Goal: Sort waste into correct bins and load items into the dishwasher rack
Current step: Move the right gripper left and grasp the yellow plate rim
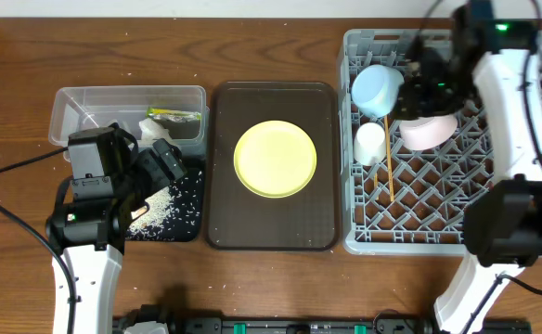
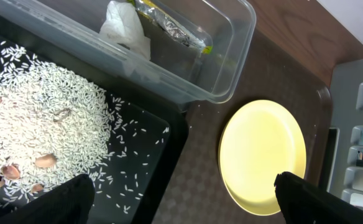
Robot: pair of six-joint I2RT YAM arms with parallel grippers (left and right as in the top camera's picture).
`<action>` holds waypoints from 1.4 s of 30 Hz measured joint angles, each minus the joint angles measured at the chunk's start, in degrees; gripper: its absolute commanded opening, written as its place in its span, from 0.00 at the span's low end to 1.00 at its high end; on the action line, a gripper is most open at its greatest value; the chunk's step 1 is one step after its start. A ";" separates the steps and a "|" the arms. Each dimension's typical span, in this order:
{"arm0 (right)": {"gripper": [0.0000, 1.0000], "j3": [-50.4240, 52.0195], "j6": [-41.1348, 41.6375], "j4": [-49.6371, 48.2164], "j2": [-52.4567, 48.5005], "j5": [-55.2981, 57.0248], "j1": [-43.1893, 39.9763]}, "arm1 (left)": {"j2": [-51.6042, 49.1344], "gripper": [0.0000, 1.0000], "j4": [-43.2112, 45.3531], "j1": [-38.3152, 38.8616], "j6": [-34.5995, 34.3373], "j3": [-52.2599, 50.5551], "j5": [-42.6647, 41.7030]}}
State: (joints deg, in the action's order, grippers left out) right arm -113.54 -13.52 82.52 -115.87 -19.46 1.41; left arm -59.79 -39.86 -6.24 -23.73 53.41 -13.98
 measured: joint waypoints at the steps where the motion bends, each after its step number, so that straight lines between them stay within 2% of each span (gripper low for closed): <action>1: 0.51 -0.02 0.00 -0.22 0.00 0.00 1.22 | 0.00 0.96 -0.02 0.00 0.00 0.00 0.00; 20: 0.52 -0.04 1.09 -11.23 -0.26 3.67 29.22 | 0.00 0.96 -0.02 0.00 0.00 0.00 0.00; 27: 0.52 -0.09 1.22 -14.08 -4.70 5.27 37.88 | 0.00 0.96 -0.02 0.00 0.00 0.00 0.00; 34: 0.51 -0.09 1.18 -14.53 -10.14 11.26 44.50 | 0.00 0.96 -0.02 0.00 0.00 0.00 0.00; 42: 0.49 -0.09 1.18 -15.32 -13.55 16.35 46.88 | 0.00 0.96 -0.02 0.00 0.00 0.00 0.00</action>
State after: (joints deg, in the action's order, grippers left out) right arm -113.62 -12.34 67.20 -129.43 -3.11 48.29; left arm -59.79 -39.88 -6.24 -23.73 53.41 -13.98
